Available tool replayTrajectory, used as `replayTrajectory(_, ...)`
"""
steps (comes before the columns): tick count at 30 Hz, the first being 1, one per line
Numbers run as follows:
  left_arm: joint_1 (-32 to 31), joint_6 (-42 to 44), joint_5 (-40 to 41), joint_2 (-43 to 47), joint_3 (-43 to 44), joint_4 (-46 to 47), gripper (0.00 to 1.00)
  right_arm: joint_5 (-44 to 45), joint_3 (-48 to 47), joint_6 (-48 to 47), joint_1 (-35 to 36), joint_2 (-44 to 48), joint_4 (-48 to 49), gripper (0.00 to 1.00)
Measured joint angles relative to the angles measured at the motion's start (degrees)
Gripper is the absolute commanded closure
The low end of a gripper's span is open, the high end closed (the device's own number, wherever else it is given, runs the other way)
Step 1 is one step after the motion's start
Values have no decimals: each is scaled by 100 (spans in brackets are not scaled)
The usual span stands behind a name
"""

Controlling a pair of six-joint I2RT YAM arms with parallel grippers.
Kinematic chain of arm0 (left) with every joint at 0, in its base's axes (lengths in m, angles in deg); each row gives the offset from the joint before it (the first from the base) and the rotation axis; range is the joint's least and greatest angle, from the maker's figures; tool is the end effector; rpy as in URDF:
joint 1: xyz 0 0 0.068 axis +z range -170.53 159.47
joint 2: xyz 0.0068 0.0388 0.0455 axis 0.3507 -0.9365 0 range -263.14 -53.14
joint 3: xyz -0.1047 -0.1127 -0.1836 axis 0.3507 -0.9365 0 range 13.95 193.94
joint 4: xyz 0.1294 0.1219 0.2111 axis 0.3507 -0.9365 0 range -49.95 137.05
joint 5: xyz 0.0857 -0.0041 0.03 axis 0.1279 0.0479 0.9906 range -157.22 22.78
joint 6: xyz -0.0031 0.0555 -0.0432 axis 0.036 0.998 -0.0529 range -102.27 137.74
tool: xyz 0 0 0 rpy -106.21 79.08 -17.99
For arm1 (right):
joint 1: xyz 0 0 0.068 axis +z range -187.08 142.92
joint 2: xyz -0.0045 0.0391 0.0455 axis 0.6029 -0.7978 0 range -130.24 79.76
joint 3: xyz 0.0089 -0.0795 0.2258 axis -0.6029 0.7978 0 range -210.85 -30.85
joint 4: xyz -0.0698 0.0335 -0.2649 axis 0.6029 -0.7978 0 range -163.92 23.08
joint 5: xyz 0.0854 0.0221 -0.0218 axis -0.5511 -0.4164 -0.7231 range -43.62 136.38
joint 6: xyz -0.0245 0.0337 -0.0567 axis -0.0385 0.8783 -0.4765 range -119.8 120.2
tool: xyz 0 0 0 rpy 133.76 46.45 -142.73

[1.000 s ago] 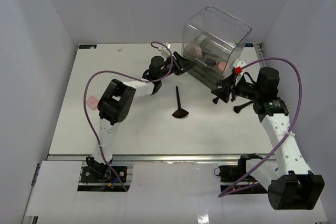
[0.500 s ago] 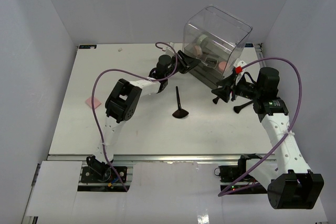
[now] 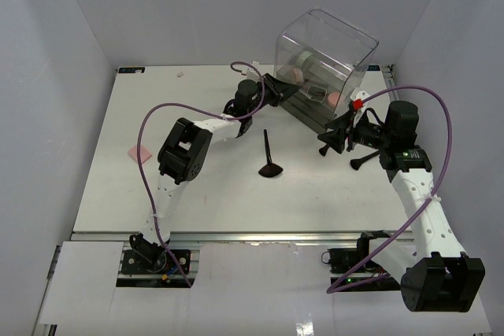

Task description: Organize the makeup

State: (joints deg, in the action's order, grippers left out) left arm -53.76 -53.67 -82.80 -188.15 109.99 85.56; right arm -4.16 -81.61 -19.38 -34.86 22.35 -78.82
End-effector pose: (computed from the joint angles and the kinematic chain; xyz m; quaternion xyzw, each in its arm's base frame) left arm 0.4531 -0.3154 0.1575 -0.1398 0.6959 -0.6111 0.3504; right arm 0.2649 0.0548 0.3011 -0.3835 0.6738 0.2629 0.5743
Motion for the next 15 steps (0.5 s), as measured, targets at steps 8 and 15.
replayTrajectory(8, 4, -216, -1, -69, 141, -126, 93, 9, 0, 13, -70, -2, 5, 46)
replayTrajectory(15, 4, -296, 5, -16, -29, 17, 100, 49, 4, 13, -106, -20, 11, 45)
